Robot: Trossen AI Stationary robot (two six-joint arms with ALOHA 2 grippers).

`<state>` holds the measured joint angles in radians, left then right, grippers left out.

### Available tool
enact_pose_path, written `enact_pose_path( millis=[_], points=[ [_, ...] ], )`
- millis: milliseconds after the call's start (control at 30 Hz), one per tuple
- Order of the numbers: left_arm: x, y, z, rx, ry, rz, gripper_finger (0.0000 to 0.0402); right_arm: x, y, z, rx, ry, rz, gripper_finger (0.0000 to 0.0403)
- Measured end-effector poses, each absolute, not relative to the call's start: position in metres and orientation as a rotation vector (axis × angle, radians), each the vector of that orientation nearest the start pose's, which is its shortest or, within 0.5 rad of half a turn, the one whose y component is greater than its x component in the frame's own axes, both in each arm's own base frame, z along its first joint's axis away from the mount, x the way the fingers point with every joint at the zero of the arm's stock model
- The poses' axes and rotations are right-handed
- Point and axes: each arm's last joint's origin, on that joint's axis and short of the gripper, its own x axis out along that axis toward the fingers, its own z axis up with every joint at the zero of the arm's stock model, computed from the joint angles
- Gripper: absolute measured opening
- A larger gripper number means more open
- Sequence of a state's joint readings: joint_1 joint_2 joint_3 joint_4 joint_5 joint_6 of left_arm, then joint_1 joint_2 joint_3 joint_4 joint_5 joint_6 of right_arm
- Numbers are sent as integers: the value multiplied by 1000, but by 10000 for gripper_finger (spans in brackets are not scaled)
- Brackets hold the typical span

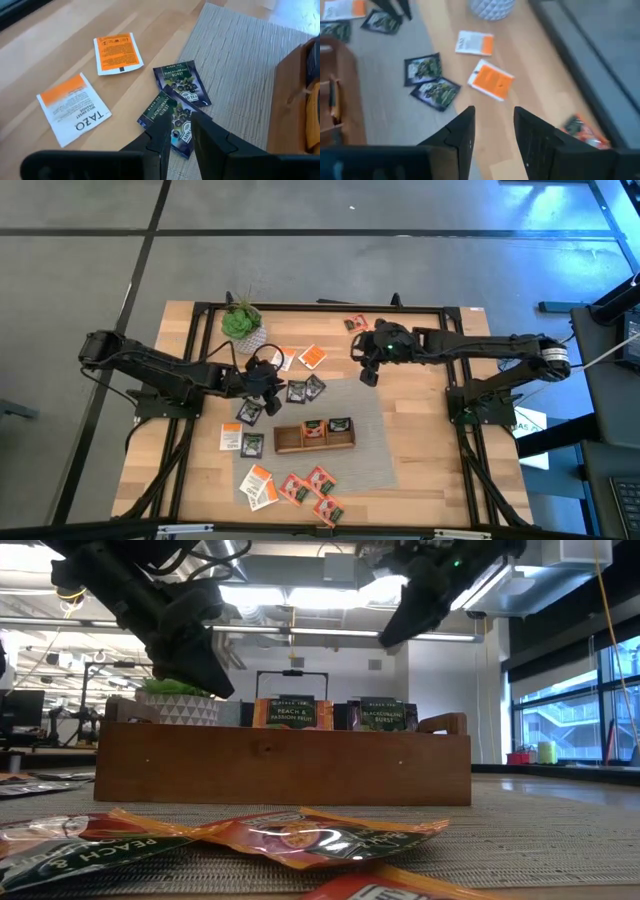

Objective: Pick & Place Tea
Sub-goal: Put the purple tea bag into the right section of the wooden organizer

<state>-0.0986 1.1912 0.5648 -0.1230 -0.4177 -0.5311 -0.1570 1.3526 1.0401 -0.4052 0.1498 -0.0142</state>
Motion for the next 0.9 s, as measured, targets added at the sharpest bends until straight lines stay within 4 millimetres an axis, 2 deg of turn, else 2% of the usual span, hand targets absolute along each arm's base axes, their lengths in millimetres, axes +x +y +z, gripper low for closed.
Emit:
enact_pose_path(
  millis=[233, 400, 667, 900],
  points=[
    [225, -11, 189, -317, 623, 486, 70, 320, -59, 249, -44, 686, -138, 138],
    [225, -11, 187, -317, 655, 463, 70, 340, -69, 228, 22, 644, -78, 138],
    [231, -5, 169, -312, 723, 536, 70, 376, -94, 206, 193, 673, 15, 138],
    [243, -7, 149, -331, 788, 456, 70, 401, -103, 183, 257, 733, 0, 138]
  ],
)
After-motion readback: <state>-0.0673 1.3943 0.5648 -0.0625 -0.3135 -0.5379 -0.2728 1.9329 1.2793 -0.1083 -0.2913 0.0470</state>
